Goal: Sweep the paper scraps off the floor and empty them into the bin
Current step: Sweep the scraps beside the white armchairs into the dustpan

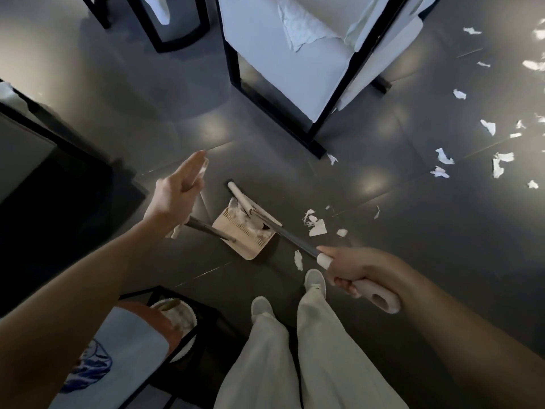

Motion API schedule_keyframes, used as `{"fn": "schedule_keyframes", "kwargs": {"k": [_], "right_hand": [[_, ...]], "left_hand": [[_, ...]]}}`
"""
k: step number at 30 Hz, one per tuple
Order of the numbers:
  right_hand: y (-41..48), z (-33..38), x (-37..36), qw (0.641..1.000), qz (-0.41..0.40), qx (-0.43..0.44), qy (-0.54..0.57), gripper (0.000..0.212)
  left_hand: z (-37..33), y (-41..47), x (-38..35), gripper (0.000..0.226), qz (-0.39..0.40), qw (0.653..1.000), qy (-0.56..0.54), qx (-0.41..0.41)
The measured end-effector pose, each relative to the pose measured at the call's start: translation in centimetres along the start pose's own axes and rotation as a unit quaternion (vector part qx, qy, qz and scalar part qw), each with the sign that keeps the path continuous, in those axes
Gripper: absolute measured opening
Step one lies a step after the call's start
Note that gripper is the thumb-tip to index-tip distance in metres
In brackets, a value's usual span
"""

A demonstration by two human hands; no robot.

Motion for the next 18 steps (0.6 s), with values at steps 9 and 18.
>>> {"fn": "schedule_keyframes", "kwargs": {"k": [9, 18], "right_hand": [[-4.9, -4.4, 2.3, 0.988, -0.051, 0.019, 0.144, 0.075], [-14.2, -15.0, 10.3, 0.944, -0.133, 0.046, 0.298, 0.07]], "left_hand": [[-6.7, -1.5, -6.1, 0.052, 0.073, 0.995, -0.031, -0.062], [-21.5, -3.9, -17.1, 0.054, 0.145, 0.976, -0.025, -0.163]]}}
Point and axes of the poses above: each hand's wrist, its own y-axis towards the middle knuckle, its own x-axis out of the back of the hand, z = x × y, the point moved 8 cm from there along y, towards the middle knuckle, and after that the axes turned 11 degrees about x, right-handed, at the moved point
